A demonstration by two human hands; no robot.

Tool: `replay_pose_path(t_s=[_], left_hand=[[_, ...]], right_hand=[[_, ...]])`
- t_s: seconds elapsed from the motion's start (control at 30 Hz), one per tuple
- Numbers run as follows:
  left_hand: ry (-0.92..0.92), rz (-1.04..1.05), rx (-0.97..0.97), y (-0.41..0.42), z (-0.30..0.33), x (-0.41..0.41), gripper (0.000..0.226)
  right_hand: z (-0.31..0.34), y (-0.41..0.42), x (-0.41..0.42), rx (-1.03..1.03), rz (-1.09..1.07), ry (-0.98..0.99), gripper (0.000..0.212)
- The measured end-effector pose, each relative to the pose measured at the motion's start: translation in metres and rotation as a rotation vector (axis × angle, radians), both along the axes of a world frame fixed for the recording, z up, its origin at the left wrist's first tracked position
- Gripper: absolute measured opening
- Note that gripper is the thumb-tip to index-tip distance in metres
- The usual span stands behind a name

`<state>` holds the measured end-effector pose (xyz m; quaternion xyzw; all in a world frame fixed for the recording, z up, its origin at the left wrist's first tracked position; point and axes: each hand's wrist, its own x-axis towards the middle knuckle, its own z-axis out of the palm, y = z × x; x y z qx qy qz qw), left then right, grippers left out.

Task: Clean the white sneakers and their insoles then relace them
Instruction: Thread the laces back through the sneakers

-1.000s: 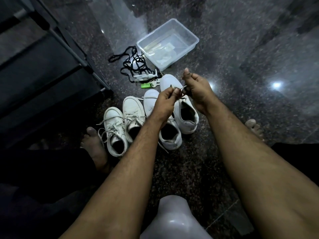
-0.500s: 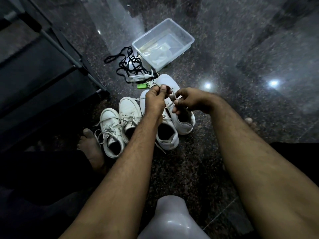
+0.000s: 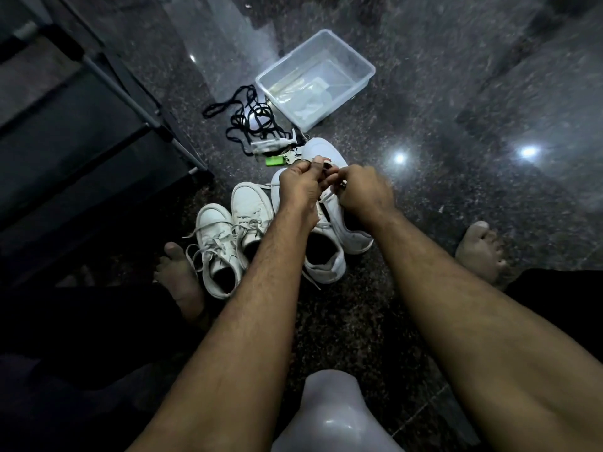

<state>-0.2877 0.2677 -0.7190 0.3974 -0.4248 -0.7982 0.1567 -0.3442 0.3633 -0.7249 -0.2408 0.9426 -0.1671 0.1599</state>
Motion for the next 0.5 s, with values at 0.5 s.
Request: replay_pose_path(t_s=[0.5], left_hand=[[-0.015, 0.032, 0.035, -0.012, -0.012, 0.002, 0.019]], right_hand=[[-0.023, -0.003, -0.009, -0.091, 0.029, -0.297, 0.028]])
